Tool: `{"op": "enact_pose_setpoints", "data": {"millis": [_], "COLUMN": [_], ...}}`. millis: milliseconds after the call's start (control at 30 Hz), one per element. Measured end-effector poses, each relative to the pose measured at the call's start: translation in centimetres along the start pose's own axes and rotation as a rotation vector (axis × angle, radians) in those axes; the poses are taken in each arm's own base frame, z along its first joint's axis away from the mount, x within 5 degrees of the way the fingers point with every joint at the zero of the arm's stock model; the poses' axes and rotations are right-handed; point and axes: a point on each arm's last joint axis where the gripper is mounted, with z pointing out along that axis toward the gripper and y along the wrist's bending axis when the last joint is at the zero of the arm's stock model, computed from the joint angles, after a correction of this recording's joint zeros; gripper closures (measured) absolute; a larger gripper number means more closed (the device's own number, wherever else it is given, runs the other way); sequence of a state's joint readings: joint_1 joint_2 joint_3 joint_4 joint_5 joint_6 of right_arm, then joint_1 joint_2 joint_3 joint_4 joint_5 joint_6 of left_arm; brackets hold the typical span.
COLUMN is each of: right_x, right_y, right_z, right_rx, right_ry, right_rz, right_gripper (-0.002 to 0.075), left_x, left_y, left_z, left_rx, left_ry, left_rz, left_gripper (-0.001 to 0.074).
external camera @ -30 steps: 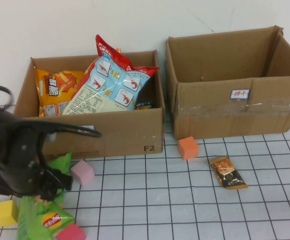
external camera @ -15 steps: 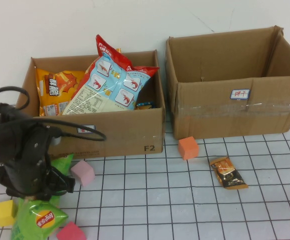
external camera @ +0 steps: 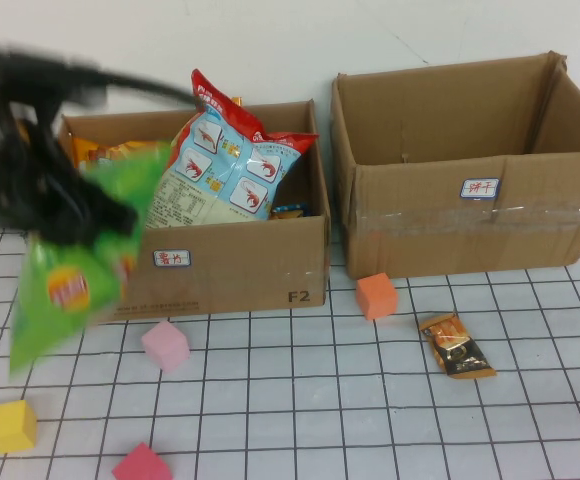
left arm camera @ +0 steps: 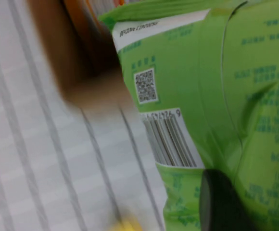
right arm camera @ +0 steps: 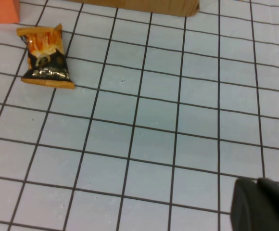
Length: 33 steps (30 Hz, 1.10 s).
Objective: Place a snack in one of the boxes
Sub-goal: Place the potato chip in the potato chip box
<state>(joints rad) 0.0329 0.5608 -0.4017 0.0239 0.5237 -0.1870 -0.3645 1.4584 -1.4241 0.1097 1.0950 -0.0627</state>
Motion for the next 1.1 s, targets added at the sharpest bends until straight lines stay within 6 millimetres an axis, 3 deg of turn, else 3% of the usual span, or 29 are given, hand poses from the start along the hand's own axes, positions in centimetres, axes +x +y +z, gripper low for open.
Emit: {"op": "enact_pose_setpoints", "data": {"millis": [133, 267, 433, 600, 700, 800, 933, 1100], "right_x": [0.0, 0.0, 0.0, 0.0, 0.1, 0.1, 0.1, 0.1], "right_y": [0.0, 0.0, 0.0, 0.0, 0.0, 0.0, 0.0, 0.0], "right_z": [0.0, 0.0, 0.0, 0.0, 0.0, 0.0, 0.0, 0.0], "right_rx": [0.0, 0.0, -0.001, -0.001, -0.003, -0.004, -0.004, -0.005], "right_ry": [0.0, 0.0, 0.0, 0.0, 0.011, 0.014, 0.014, 0.013], "right_rz": [0.0, 0.0, 0.001, 0.001, -0.011, -0.036, -0.053, -0.064], "right_gripper": [0.0727, 0.0727, 0.0727, 0.0727, 0.0727, 0.0727, 0.0727, 0.0727], "left_x": [-3.0, -5.8, -8.3, -8.5, -8.7, -8.8, -8.5, -8.2], "left_y": [0.9, 1.1, 0.5, -0.1, -0.3, -0.6, -0.9, -0.8], "left_z": [-2.2, -1.1, 5.2, 12.9, 14.9, 15.3, 15.2, 12.4], "left_rx": [-0.084, -0.165, -0.245, -0.255, -0.26, -0.263, -0.264, -0.259], "left_ry": [-0.225, -0.363, -0.389, -0.257, -0.234, -0.223, -0.2, -0.211], "left_rz": [0.079, 0.215, 0.484, 0.606, 0.616, 0.591, 0.573, 0.532], "left_gripper": [0.052, 0.052, 0.052, 0.0521, 0.0521, 0.0487, 0.0312, 0.0202]}}
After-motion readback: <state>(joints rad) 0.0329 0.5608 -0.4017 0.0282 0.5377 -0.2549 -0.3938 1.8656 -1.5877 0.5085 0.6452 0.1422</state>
